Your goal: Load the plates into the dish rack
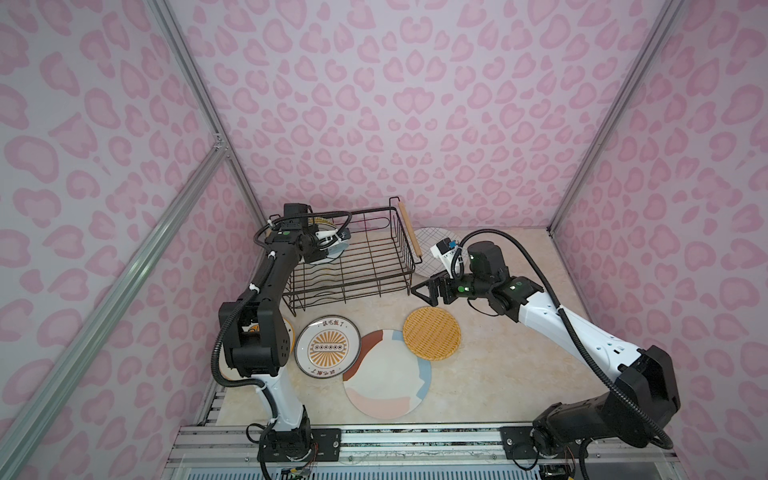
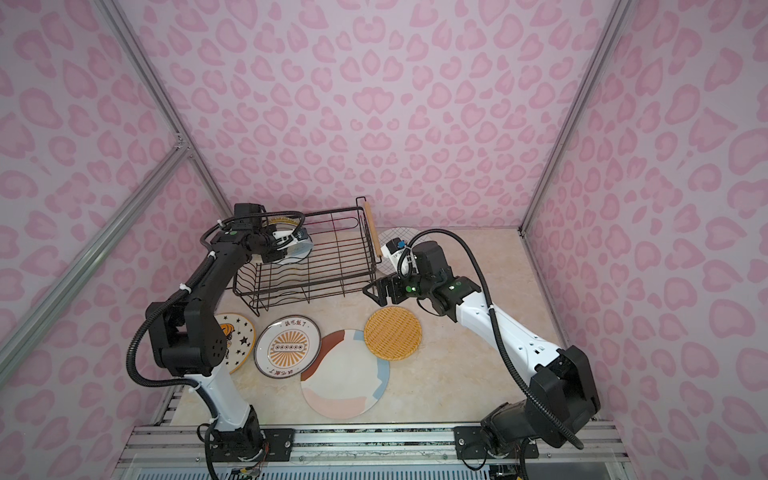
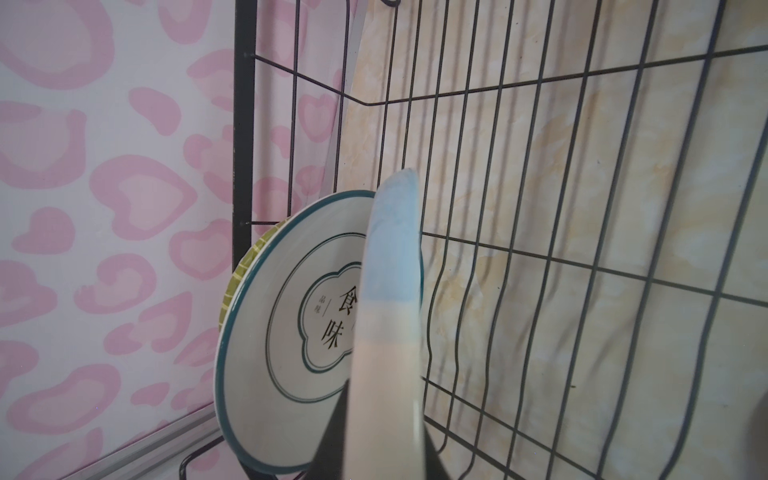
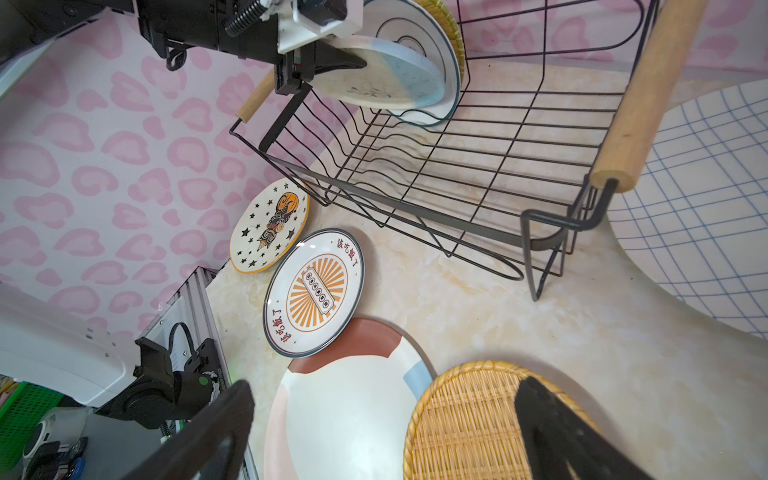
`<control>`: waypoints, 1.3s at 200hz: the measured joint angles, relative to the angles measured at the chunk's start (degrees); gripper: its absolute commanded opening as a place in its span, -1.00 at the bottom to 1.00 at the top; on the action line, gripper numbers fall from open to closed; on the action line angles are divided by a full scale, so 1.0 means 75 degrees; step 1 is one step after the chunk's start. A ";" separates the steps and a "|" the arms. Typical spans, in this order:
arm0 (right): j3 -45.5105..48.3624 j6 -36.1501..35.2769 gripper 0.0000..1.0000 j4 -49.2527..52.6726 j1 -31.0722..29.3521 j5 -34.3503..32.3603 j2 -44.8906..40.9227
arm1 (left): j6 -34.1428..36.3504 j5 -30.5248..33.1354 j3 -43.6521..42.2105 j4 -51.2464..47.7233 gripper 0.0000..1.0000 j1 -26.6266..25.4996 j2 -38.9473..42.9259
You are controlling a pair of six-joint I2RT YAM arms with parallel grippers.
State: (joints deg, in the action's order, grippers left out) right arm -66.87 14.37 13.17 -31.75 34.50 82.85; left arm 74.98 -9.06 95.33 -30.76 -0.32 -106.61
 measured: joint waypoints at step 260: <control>-0.0070 -0.0061 0.95 0.0000 0.0050 0.0009 0.0050 | 0.0006 0.0356 -0.0221 0.0533 -0.45 -0.0038 -0.0443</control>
State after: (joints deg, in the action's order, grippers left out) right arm -67.40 13.91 13.17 -31.38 34.57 83.22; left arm 75.02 -6.39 93.67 -26.76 -0.60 -109.93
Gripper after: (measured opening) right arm 0.978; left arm 0.244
